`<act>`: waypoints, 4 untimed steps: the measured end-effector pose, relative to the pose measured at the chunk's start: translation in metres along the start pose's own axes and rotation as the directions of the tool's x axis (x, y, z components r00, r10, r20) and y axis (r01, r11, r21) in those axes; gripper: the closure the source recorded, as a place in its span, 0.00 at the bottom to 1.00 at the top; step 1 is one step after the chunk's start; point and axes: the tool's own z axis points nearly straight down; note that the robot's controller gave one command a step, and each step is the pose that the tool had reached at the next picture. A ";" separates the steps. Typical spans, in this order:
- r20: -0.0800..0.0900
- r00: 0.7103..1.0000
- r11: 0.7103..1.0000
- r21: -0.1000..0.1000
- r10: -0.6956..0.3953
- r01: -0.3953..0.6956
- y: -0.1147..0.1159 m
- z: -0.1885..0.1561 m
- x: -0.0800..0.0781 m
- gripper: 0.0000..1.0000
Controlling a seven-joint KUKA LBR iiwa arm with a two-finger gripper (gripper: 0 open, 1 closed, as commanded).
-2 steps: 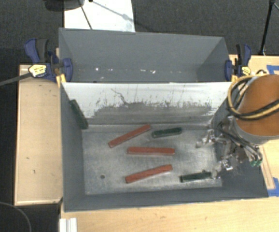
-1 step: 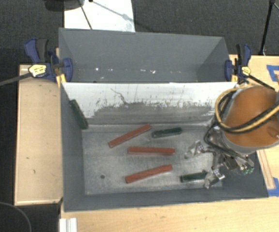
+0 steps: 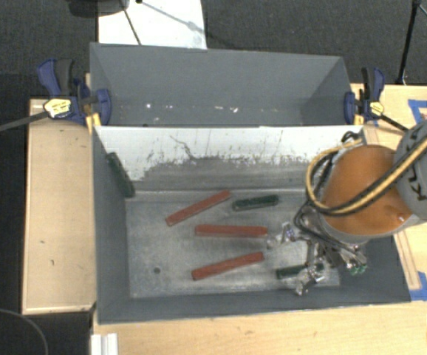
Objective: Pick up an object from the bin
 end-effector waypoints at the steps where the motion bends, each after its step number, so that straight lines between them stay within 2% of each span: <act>1: 0.014 1.000 1.000 0.006 0.002 -0.002 -0.010 0.026 -0.006 0.00; 2: 0.011 0.995 0.995 0.004 0.103 -0.103 0.080 0.023 -0.069 1.00; 4: 0.010 0.995 0.995 0.004 0.102 -0.102 0.080 0.021 -0.068 1.00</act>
Offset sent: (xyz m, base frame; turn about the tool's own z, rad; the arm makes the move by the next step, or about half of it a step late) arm 0.0328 0.0995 -0.0284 0.1030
